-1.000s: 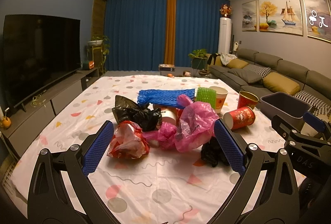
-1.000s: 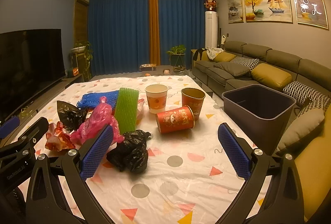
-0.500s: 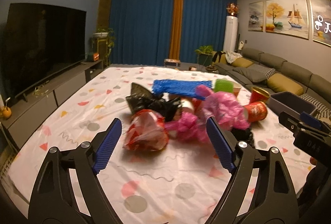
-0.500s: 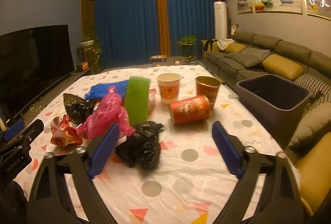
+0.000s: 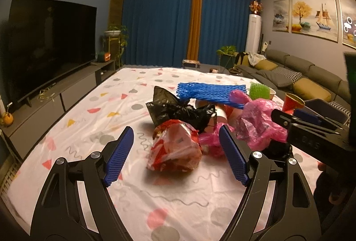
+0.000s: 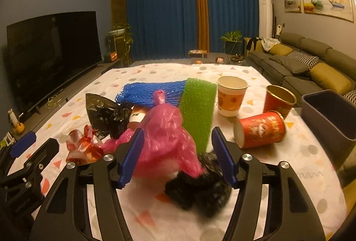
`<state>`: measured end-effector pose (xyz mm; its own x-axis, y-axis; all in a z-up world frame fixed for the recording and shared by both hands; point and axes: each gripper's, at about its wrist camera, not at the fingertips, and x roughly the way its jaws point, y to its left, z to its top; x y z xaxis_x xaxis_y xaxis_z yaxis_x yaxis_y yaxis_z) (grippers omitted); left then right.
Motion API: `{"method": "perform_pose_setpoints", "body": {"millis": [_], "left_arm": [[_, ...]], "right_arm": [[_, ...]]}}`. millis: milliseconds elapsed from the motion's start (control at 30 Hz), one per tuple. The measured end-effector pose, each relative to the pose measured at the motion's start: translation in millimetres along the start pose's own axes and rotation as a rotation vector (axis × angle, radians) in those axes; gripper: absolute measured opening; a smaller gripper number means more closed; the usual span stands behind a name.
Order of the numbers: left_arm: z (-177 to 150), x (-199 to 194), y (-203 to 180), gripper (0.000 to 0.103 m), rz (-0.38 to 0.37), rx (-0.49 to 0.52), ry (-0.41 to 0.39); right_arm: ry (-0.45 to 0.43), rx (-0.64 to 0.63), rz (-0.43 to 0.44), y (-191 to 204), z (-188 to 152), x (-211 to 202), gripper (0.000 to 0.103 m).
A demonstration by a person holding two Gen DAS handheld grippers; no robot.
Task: Collect trash
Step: 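Grasp the pink plastic bag with the right tool while the left tool approaches the red-white bag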
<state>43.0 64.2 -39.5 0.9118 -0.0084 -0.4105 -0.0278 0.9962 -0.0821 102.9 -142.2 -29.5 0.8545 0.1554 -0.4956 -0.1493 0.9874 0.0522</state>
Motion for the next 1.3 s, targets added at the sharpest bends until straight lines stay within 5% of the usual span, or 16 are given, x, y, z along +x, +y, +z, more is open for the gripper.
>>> {"method": "perform_pose_setpoints", "body": {"millis": [200, 367, 667, 900, 1300], "left_arm": [[0.4, 24.1, 6.3, 0.071, -0.012, -0.012, 0.060], [-4.1, 42.4, 7.2, 0.061, -0.046, -0.026, 0.126], [-7.0, 62.9, 6.9, 0.041, -0.091, -0.021, 0.214], [-7.5, 58.1, 4.1, 0.003, -0.115, -0.025, 0.211], [23.6, -7.2, -13.9, 0.000, -0.167, -0.010, 0.041]], "right_arm": [[0.062, -0.008, 0.028, 4.1, 0.4, 25.9, 0.027], [0.048, -0.014, 0.047, 1.2, -3.6, 23.8, 0.014], [-0.029, -0.008, 0.051, -8.9, -0.1, -8.1, 0.012], [-0.064, 0.005, 0.043, -20.6, -2.5, -30.9, 0.012], [-0.161, 0.027, -0.007, -50.0, -3.8, -78.2, 0.012]]}}
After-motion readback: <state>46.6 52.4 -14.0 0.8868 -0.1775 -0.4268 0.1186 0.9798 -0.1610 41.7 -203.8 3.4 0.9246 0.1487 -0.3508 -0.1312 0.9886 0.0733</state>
